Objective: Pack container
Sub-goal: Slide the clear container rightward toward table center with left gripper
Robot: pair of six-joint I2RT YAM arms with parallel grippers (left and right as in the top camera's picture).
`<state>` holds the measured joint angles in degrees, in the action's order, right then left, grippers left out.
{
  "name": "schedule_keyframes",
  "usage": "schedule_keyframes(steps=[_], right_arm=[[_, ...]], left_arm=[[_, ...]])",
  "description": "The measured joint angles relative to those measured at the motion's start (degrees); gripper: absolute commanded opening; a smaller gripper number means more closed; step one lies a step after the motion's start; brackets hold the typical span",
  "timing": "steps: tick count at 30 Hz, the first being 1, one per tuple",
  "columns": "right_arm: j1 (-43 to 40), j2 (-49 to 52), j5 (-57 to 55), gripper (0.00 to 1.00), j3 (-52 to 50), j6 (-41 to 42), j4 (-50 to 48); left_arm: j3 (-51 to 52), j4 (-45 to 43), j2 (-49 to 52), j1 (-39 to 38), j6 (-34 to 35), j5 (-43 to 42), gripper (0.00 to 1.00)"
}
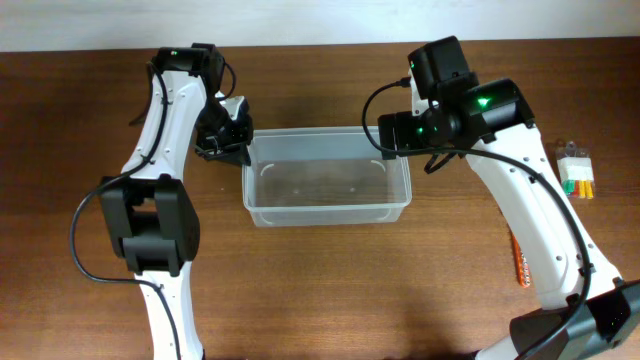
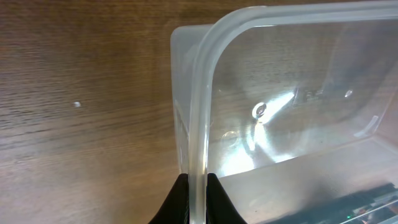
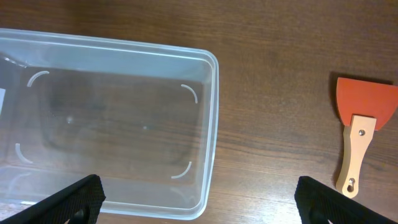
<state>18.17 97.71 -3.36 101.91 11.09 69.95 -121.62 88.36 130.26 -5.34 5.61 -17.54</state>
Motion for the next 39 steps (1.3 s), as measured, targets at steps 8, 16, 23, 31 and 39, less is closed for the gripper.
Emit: schedule_keyframes(steps=[8,16,23,31,39], right_arm=[[0.0,0.0,0.0,0.99,0.0,-0.6,-0.2],[0.0,0.0,0.0,0.99,0.0,-1.5,-0.2],[0.0,0.0,0.0,0.99,0.0,-2.6,-0.6],[0.0,0.0,-0.5,0.99,0.0,-2.8,-0.6],[0.0,0.0,-0.7,0.98,0.0,-3.0,-0.6]], left_arm=[[0.0,0.7,-1.7,0.0,0.3,2.4,0.02],[0.0,0.9,-1.7,0.0,0.3,3.5,0.02],[0.0,2.9,-1.7,0.0,0.5,3.7,0.02],[0.0,2.0,-1.7,-1.3,0.5,4.3,0.02],[0.0,-0.8,-1.7,-3.4,0.5,4.5,0.06]])
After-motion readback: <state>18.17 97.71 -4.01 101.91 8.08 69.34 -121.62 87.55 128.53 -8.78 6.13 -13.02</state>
